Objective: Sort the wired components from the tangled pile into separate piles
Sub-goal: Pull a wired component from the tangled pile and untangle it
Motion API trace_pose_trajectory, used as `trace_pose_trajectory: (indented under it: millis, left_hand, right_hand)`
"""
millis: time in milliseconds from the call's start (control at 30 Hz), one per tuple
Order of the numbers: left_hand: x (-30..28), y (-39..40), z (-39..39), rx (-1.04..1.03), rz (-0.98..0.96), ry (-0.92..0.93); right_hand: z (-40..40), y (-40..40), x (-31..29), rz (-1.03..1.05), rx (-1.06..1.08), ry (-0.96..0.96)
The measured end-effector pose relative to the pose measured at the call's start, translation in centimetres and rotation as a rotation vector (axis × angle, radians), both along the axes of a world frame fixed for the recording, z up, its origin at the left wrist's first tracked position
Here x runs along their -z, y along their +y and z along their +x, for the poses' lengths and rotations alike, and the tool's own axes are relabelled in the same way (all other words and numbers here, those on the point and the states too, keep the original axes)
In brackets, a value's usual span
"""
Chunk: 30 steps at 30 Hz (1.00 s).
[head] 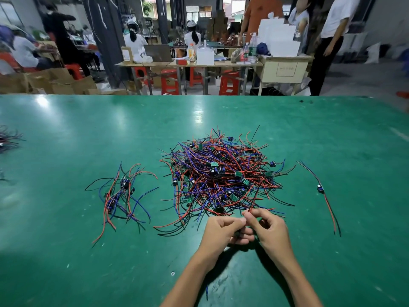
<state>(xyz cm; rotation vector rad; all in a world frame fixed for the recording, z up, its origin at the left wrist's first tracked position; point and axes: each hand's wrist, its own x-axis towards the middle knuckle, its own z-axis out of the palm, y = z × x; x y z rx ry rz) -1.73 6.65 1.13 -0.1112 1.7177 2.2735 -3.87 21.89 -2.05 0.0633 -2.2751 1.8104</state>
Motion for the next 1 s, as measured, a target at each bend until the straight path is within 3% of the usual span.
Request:
trace_pose_trajectory:
  millis: [367,633,1000]
  left_hand:
    - [1.0,0.9,0.4,-0.139,-0.074,0.095]
    - [0.8,1.5,-0.1,-0.123,-0.141,0.129]
    - [0.3,1.3,0.5,-0.065,-0.165,0.084]
  right_hand:
    - [0.4,-0.4,-0.4,0.026,-0.148,-0.079]
    - [-0.3,-2.4,-0.9,0.037,0.132,-0.167]
    - [-3.5,-0.6,-3.6,-0.294,0.285,-0.283]
